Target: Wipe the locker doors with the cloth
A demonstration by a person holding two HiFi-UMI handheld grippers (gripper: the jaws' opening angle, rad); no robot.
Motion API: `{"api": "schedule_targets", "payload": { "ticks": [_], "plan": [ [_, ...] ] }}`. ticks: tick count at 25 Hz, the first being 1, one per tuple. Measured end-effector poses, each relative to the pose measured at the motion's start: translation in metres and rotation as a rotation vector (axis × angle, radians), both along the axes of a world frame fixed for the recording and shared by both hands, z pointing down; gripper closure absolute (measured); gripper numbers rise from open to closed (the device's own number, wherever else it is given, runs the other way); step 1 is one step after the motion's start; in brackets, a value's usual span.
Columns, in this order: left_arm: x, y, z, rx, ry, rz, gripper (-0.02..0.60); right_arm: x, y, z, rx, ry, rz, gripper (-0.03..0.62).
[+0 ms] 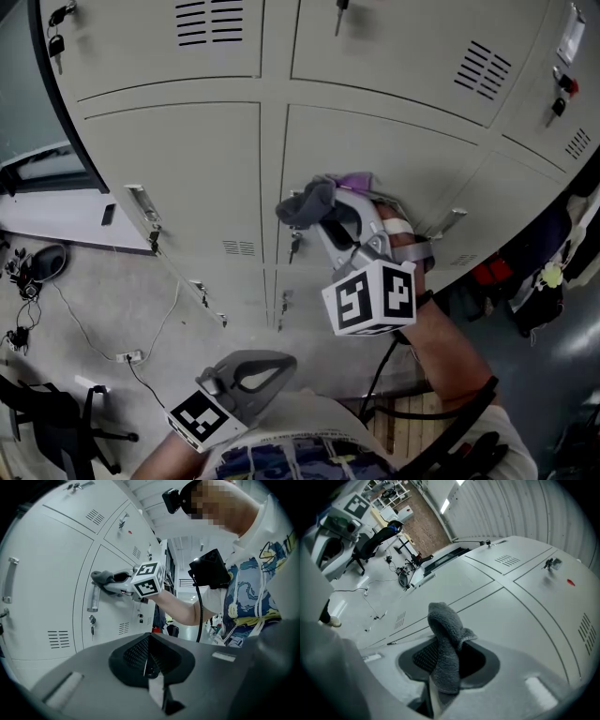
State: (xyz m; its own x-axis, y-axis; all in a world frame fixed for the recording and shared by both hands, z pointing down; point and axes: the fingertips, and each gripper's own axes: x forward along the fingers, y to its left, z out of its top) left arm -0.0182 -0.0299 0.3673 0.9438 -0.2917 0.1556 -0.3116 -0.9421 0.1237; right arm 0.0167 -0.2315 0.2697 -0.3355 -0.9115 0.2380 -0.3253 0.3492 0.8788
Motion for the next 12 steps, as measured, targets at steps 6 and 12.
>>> {"api": "schedule_targets", "payload": {
  "ticks": [6, 12],
  "plan": [
    [0.003, -0.001, 0.002, -0.01, -0.001, 0.001, 0.578, 0.004, 0.0, 0.037, -0.058, -0.001, 0.007, 0.482],
    [0.003, -0.002, 0.004, -0.01, -0.004, 0.004, 0.578, 0.008, -0.002, 0.099, -0.153, -0.004, -0.01, 0.482]
  ]
}}
